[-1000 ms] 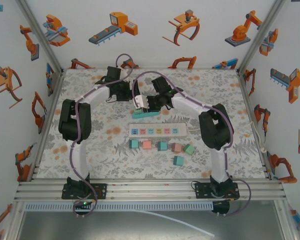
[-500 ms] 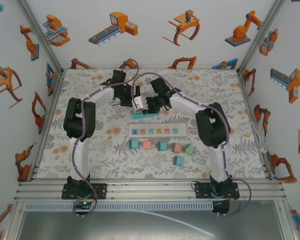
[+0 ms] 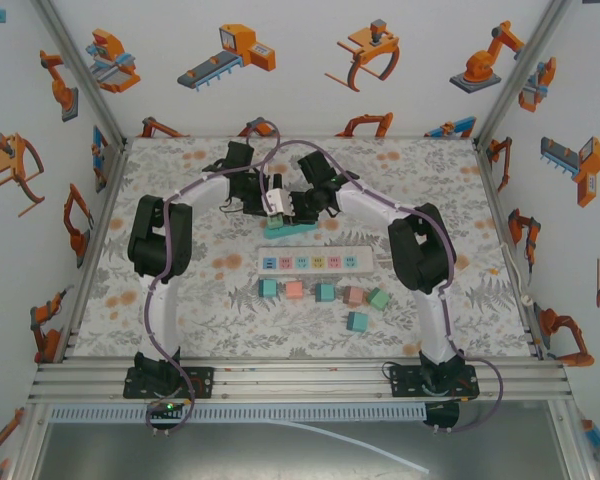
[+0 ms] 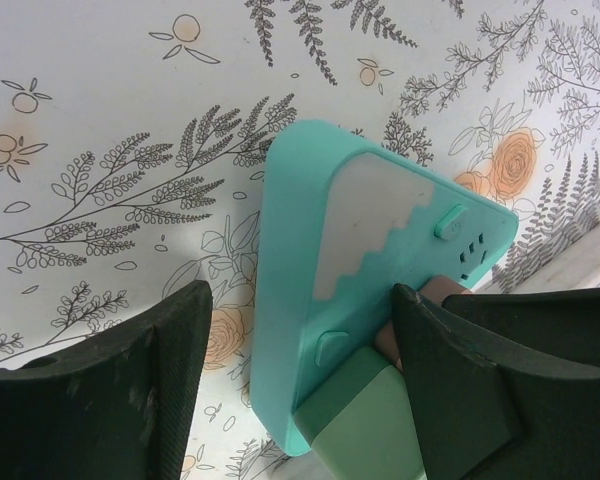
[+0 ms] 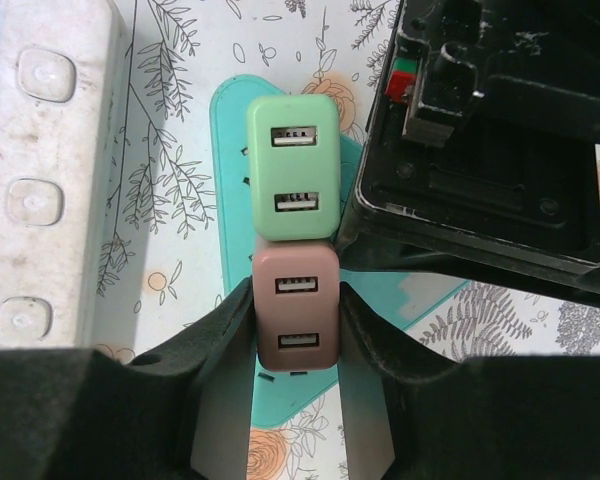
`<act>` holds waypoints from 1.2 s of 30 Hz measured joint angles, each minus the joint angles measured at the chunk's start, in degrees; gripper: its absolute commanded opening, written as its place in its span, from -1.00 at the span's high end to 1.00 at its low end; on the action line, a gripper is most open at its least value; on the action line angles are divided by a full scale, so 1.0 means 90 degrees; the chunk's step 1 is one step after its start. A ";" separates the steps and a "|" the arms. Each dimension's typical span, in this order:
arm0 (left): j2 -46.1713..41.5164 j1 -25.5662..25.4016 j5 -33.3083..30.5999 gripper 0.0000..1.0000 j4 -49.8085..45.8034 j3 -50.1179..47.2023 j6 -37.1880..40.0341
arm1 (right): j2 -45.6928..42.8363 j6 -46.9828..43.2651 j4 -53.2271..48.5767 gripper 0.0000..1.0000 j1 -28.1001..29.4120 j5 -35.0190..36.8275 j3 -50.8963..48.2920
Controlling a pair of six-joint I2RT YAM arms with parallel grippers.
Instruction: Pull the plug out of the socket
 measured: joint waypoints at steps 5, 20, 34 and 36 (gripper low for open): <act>-0.0015 0.0024 0.0097 -0.34 0.0083 -0.0085 -0.0036 | 0.0002 0.0090 -0.0090 0.59 -0.0002 -0.0027 0.0036; -0.0010 0.0163 0.0197 -0.27 0.0046 -0.0126 -0.0163 | -0.0002 -0.0277 -0.0051 0.63 0.0160 0.0214 0.0036; -0.0010 0.0160 0.0187 -0.23 0.0027 -0.0124 -0.0163 | -0.0012 -0.0248 -0.0061 0.66 0.0160 0.0211 0.0036; -0.0010 0.0163 0.0187 -0.23 0.0027 -0.0124 -0.0163 | -0.0012 -0.0211 -0.0058 0.66 0.0160 0.0211 0.0036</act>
